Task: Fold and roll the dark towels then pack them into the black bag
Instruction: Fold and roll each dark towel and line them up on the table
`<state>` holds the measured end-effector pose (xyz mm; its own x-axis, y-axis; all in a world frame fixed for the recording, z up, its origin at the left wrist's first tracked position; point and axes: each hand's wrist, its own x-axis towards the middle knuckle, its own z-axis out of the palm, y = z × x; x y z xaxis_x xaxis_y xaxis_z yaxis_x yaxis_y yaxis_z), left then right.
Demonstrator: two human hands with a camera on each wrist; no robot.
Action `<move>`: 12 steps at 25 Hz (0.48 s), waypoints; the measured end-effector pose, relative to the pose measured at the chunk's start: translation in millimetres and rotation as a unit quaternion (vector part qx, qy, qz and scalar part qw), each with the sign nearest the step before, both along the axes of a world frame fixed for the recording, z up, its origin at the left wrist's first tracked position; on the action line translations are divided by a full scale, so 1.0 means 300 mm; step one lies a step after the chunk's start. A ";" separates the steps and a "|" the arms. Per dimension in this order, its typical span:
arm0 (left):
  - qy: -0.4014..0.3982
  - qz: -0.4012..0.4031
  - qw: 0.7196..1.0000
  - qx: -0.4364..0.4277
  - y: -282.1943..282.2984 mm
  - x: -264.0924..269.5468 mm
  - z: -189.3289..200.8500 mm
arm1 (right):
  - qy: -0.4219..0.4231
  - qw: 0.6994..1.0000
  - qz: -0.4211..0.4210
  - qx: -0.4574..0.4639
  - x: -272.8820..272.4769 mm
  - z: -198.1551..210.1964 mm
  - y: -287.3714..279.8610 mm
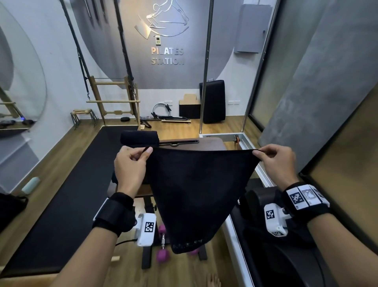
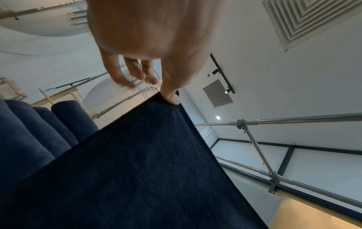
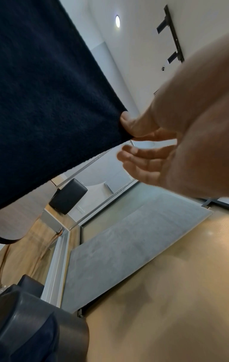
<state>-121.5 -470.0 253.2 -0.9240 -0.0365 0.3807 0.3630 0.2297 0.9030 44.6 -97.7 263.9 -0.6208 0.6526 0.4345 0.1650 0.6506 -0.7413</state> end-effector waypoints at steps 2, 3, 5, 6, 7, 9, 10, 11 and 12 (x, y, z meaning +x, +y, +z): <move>-0.030 -0.002 0.999 0.030 0.025 -0.023 -0.001 | 0.011 0.999 -0.043 0.022 -0.026 0.009 0.000; -0.050 -0.015 0.997 0.056 0.046 -0.041 -0.004 | 0.020 0.999 -0.041 -0.008 -0.051 0.006 0.004; -0.089 -0.045 0.991 0.093 0.098 -0.085 -0.011 | 0.049 0.987 0.015 -0.151 -0.117 -0.010 0.011; -0.112 -0.059 0.986 0.113 0.128 -0.113 -0.014 | 0.065 0.970 0.055 -0.227 -0.155 -0.021 0.016; -0.135 -0.069 0.978 0.141 0.158 -0.148 -0.019 | 0.080 0.951 0.091 -0.284 -0.202 -0.031 0.025; -0.162 -0.082 0.961 0.208 0.212 -0.214 -0.029 | 0.112 0.924 0.136 -0.340 -0.295 -0.052 0.046; -0.166 -0.083 0.954 0.234 0.242 -0.256 -0.041 | 0.123 0.916 0.146 -0.353 -0.352 -0.068 0.063; -0.167 -0.079 0.951 0.250 0.271 -0.302 -0.058 | 0.129 0.912 0.149 -0.360 -0.411 -0.089 0.083; -0.169 -0.072 0.949 0.256 0.301 -0.353 -0.078 | 0.130 0.909 0.149 -0.367 -0.474 -0.115 0.107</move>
<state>-227.5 -379.6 229.9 -0.9996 -0.0001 0.0282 0.0269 -0.3010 0.9532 -97.6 -65.6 229.3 -0.7557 0.6461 0.1067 -0.1801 -0.0485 -0.9824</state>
